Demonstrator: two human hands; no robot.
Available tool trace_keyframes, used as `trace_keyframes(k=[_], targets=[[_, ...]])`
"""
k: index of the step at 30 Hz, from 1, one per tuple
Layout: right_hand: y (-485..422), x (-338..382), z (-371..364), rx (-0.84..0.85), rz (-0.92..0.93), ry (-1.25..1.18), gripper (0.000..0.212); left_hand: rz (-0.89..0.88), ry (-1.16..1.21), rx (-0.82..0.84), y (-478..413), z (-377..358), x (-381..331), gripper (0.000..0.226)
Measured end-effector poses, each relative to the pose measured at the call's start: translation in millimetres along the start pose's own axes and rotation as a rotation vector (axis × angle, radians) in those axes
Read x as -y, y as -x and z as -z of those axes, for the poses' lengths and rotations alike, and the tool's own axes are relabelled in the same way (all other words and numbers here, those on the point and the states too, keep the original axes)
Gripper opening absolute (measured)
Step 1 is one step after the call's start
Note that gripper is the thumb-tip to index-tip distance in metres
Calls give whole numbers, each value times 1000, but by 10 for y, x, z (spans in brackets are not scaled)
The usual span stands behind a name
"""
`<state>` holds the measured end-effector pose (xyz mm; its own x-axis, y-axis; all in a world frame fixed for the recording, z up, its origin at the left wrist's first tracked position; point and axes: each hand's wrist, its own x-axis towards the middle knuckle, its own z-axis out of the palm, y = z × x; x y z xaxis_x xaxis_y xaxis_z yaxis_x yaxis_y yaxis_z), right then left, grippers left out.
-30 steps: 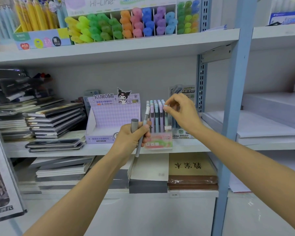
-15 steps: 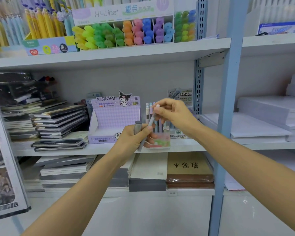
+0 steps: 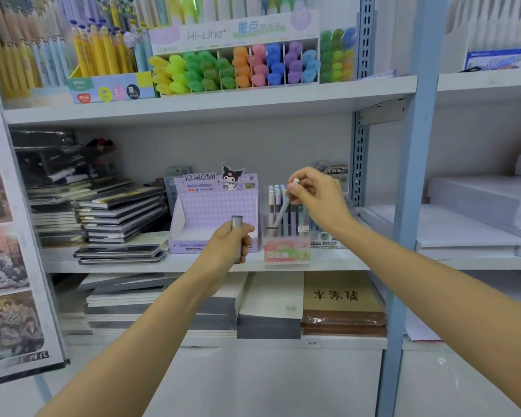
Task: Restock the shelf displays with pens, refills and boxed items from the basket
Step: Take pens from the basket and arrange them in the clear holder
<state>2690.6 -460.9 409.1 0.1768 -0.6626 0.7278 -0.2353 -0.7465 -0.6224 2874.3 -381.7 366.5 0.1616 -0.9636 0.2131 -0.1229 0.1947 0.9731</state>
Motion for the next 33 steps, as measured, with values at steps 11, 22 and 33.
trace_keyframes(k=[11,22,33], targets=[[-139,-38,-113,211,27,99,8,-108,-81,70,-29,-43,134,21],[-64,-155,-268,54,202,313,13,-173,-127,88,-40,-64,145,22],[151,-58,-80,201,65,-61,26,-188,-214,162,2,-181,123,18]])
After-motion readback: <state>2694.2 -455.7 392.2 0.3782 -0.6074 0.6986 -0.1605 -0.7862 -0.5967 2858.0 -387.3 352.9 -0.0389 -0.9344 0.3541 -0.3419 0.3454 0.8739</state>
